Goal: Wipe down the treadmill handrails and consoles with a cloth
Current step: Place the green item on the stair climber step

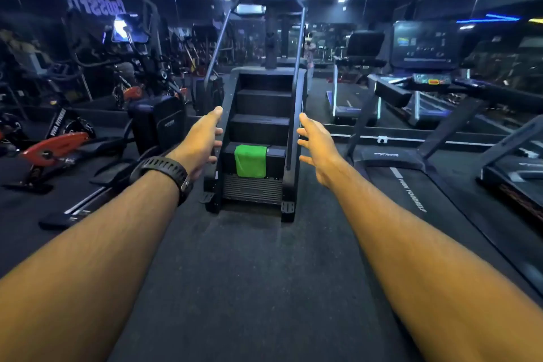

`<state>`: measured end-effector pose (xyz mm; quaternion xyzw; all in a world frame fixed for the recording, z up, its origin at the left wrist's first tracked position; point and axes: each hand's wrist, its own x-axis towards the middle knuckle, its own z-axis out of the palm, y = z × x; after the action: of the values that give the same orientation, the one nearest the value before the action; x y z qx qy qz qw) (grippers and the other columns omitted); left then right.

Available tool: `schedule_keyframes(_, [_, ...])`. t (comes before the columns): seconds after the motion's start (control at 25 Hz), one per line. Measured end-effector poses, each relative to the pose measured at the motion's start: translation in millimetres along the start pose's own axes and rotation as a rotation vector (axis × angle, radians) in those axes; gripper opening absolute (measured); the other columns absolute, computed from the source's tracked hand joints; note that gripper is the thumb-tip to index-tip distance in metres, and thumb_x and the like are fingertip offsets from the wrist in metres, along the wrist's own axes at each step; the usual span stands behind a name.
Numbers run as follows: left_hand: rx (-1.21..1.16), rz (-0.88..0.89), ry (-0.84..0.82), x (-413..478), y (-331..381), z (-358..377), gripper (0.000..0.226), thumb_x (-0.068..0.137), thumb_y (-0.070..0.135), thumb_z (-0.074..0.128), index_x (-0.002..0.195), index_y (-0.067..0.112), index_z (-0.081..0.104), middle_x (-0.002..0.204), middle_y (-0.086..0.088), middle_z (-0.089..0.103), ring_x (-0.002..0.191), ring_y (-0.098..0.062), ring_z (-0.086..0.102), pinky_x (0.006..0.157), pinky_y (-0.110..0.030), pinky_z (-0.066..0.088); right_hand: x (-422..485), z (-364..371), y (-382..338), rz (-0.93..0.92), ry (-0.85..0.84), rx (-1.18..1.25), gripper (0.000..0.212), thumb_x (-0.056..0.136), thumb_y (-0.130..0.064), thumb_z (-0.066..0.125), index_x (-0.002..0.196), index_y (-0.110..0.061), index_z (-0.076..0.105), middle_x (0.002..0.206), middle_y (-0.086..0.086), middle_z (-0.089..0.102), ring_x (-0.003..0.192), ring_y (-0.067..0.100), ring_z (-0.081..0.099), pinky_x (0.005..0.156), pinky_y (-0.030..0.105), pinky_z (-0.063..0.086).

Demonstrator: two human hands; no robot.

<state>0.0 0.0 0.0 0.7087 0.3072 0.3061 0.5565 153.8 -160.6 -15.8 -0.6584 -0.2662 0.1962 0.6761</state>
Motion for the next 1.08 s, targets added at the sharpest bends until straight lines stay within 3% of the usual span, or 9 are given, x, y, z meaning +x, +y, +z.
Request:
schedule_keyframes(0.24, [0.017,-0.091,-0.019,130.7,-49.9,29.4,0.055,0.101,0.057,0.032,0.145,0.025,0.042,0.132,0.000,0.053,0.115,-0.019,0.054,0.090,-0.041,0.043,135.3,29.4,60.3,0.083,-0.048,-0.001,0.051,0.104,-0.049,0.043,0.147,-0.022,0.042,0.143,0.000,0.049,0.122,0.018,0.049,0.106,0.045,0.042])
schedule_keyframes(0.52, [0.038,-0.164,0.001,319.6,-70.5,55.4,0.053,0.102,0.055,0.033,0.144,0.024,0.043,0.132,-0.001,0.052,0.113,-0.020,0.053,0.090,-0.041,0.042,330.6,62.5,102.9,0.184,-0.076,0.011,0.056,0.103,-0.049,0.043,0.151,-0.020,0.038,0.148,0.001,0.048,0.135,0.020,0.045,0.111,0.050,0.039])
schedule_keyframes(0.72, [0.042,-0.233,-0.034,461.0,-128.9,74.3,0.052,0.102,0.053,0.035,0.144,0.023,0.042,0.135,-0.001,0.051,0.114,-0.020,0.051,0.095,-0.043,0.041,467.1,92.1,152.7,0.228,-0.079,-0.015,0.052,0.104,-0.048,0.044,0.149,-0.021,0.040,0.146,0.000,0.049,0.132,0.020,0.046,0.107,0.044,0.039])
schedule_keyframes(0.92, [0.049,-0.251,-0.085,618.1,-186.0,85.9,0.033,0.103,0.048,0.036,0.128,0.029,0.047,0.131,0.001,0.051,0.113,-0.019,0.050,0.095,-0.042,0.040,619.3,133.0,210.2,0.262,-0.051,-0.045,0.053,0.104,-0.046,0.045,0.150,-0.020,0.040,0.147,0.001,0.047,0.132,0.020,0.046,0.107,0.044,0.040])
schedule_keyframes(1.08, [0.139,-0.254,-0.113,753.5,-225.0,98.0,0.025,0.102,0.043,0.044,0.121,0.028,0.052,0.130,0.000,0.055,0.113,-0.019,0.052,0.087,-0.036,0.041,744.3,163.1,250.0,0.298,-0.024,-0.097,0.053,0.104,-0.031,0.051,0.152,-0.017,0.037,0.151,0.004,0.045,0.134,0.021,0.047,0.109,0.040,0.041])
